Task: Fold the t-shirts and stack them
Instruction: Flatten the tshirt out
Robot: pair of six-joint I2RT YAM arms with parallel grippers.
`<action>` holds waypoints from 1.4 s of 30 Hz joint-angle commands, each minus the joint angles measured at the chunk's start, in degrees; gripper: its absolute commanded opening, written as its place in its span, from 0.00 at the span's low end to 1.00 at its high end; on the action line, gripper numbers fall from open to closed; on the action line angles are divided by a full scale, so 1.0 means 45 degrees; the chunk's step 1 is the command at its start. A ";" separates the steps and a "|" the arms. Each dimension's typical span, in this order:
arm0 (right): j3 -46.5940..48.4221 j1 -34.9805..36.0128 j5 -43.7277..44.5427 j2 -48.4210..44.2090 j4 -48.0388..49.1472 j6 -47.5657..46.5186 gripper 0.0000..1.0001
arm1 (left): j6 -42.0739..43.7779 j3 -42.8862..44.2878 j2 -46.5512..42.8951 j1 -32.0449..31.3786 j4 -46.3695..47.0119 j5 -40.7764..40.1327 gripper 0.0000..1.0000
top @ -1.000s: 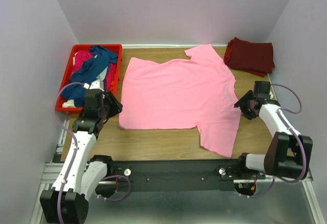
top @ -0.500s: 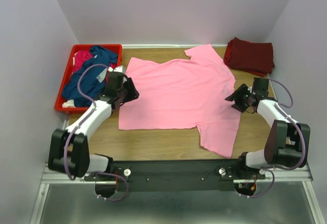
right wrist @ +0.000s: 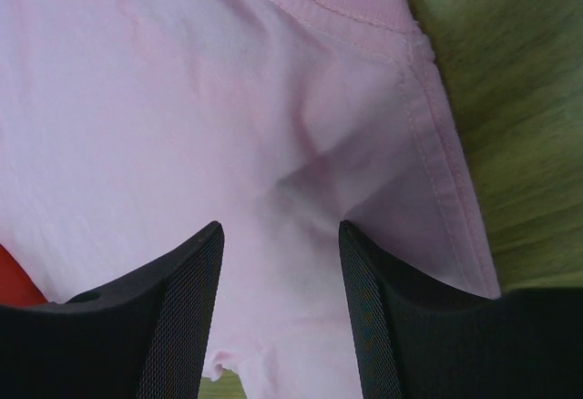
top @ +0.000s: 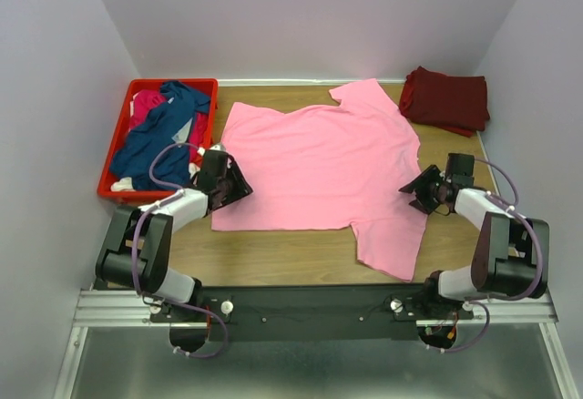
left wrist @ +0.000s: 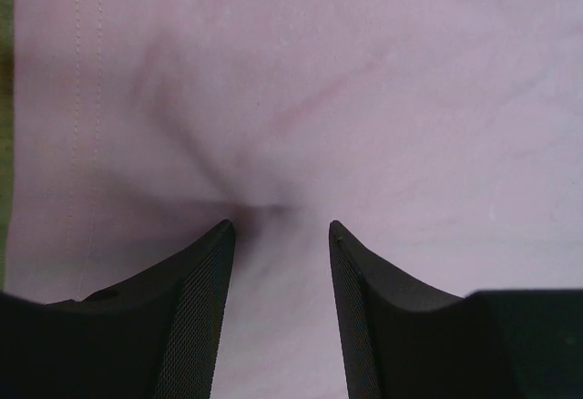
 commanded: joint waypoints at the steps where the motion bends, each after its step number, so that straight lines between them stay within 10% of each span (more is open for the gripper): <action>1: -0.0965 -0.0181 0.0902 -0.0350 -0.0966 0.0318 0.62 | -0.0879 -0.0906 -0.0453 0.0209 -0.0494 -0.0034 0.54; 15: -0.0305 -0.0220 0.0669 -0.4005 -0.3352 -0.0344 0.64 | -0.0569 0.0223 -0.4013 0.0405 -0.2471 -0.1618 0.54; 30: 0.5536 -0.0201 -0.0661 0.2713 0.0692 -0.0814 0.55 | 0.2870 1.3243 0.7408 0.0736 -0.1666 -0.2243 0.47; 42: 0.7859 -0.0201 -0.1284 0.6188 0.2623 -0.0424 0.55 | 0.2890 1.7431 1.1750 0.1108 -0.3208 -0.1208 0.33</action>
